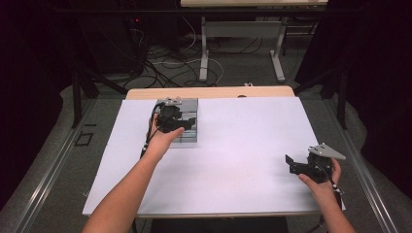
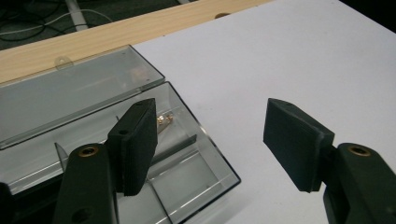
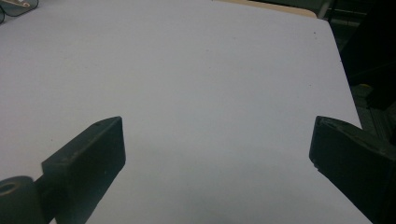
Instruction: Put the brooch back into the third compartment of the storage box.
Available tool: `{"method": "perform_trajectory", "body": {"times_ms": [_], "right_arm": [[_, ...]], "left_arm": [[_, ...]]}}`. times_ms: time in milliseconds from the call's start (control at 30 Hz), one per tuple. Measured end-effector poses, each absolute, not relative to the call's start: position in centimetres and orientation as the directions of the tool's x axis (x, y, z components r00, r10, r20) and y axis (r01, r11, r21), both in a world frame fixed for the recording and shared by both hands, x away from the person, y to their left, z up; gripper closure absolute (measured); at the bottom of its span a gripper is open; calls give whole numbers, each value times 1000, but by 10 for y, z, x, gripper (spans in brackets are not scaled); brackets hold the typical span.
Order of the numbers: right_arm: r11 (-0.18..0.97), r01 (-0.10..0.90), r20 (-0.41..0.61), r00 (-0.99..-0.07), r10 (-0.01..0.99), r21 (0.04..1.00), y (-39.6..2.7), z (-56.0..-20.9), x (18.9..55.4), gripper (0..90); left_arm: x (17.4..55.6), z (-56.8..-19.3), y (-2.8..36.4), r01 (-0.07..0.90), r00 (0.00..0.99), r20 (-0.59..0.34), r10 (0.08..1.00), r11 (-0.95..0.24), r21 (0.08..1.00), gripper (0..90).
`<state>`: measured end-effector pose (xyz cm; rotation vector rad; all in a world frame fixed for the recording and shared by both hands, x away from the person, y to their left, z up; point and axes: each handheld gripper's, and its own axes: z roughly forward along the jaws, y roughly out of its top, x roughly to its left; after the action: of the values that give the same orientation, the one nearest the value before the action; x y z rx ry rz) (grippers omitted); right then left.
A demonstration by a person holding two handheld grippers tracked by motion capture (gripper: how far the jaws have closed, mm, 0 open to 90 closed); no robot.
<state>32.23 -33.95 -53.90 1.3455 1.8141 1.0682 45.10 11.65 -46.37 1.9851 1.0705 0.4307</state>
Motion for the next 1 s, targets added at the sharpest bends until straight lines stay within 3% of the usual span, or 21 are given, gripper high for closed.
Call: {"method": "perform_trajectory", "body": {"times_ms": [333, 767, 867, 1000], "right_arm": [[147, 447, -22, -273, 962, 882, -340, -539, 322, 33], [150, 452, -27, -269, 963, 880, -338, -538, 321, 33], [149, 448, -22, -276, 961, 882, -338, -539, 322, 33], [151, 448, -22, -279, 960, 881, -337, -539, 322, 33]], "left_arm": [[429, -458, 109, 501, 640, -91, 763, -324, 803, 321], [391, -463, 117, 473, 665, -128, 735, -283, 834, 147], [383, -467, 122, 478, 662, -141, 736, -270, 836, 56], [375, -471, 128, 473, 658, -135, 741, -267, 840, 29]]}}
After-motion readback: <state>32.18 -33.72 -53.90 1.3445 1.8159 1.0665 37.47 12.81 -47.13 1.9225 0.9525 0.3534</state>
